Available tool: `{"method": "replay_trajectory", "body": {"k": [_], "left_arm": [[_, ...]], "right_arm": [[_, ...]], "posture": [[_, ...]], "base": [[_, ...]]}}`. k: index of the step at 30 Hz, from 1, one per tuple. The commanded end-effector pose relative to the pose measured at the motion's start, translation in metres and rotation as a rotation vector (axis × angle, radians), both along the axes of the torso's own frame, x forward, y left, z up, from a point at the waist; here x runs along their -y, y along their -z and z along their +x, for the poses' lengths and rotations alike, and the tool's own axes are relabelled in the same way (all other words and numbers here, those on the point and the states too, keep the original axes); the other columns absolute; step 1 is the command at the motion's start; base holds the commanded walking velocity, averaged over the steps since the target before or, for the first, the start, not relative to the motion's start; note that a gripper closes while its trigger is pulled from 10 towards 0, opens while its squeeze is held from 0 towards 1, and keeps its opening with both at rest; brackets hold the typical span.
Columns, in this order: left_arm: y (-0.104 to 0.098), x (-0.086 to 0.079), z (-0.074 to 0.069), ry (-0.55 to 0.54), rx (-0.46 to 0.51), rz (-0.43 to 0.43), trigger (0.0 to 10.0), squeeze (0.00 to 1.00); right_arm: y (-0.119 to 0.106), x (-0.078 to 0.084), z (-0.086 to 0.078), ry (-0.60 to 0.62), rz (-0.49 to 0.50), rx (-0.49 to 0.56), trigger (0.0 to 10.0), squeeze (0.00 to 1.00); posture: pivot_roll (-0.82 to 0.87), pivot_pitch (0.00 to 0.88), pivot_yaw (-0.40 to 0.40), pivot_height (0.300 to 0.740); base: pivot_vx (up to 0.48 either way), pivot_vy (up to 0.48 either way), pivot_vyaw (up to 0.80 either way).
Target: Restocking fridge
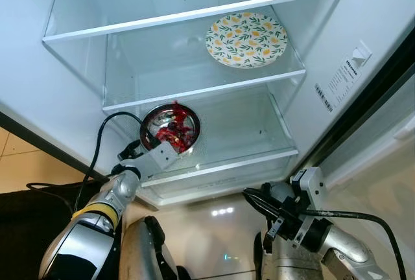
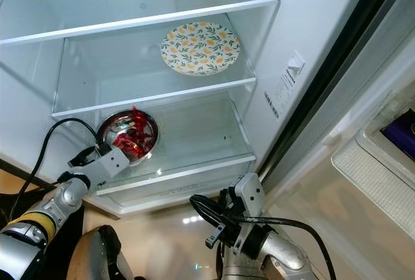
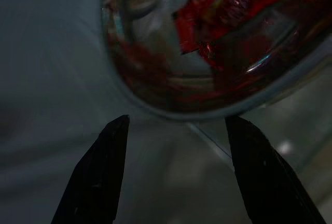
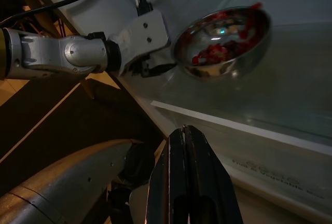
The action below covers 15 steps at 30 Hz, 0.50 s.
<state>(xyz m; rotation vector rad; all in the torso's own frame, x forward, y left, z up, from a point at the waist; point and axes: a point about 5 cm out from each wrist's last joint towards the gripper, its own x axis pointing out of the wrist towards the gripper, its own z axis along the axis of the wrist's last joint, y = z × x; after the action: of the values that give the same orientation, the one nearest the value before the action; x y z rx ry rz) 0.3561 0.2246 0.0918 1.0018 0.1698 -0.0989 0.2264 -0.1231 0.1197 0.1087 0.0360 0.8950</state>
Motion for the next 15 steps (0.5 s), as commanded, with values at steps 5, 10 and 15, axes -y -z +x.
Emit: {"method": "replay_trajectory", "body": {"k": [5, 10, 15], "left_arm": [[0.010, 0.000, -0.009, -0.001, 0.014, -0.055, 10.0, 0.00], [0.028, 0.015, -0.021, 0.082, -0.027, -0.105, 10.0, 0.00], [0.038, 0.028, -0.030, 0.158, -0.050, -0.133, 10.0, 0.00]], "right_arm": [[0.004, -0.002, -0.003, -0.012, 0.007, -0.026, 10.0, 0.00], [0.006, -0.003, -0.002, -0.014, 0.006, -0.027, 10.0, 0.00], [0.006, -0.002, 0.000, -0.013, 0.005, -0.026, 10.0, 0.00]], "posture": [[-0.21, 0.374, 0.093, 0.445], [-0.20, 0.365, 0.099, 0.445], [-0.20, 0.354, 0.105, 0.445]], "base": [[0.000, 0.000, 0.00], [0.000, 0.000, 0.00], [0.000, 0.000, 0.00]]}}
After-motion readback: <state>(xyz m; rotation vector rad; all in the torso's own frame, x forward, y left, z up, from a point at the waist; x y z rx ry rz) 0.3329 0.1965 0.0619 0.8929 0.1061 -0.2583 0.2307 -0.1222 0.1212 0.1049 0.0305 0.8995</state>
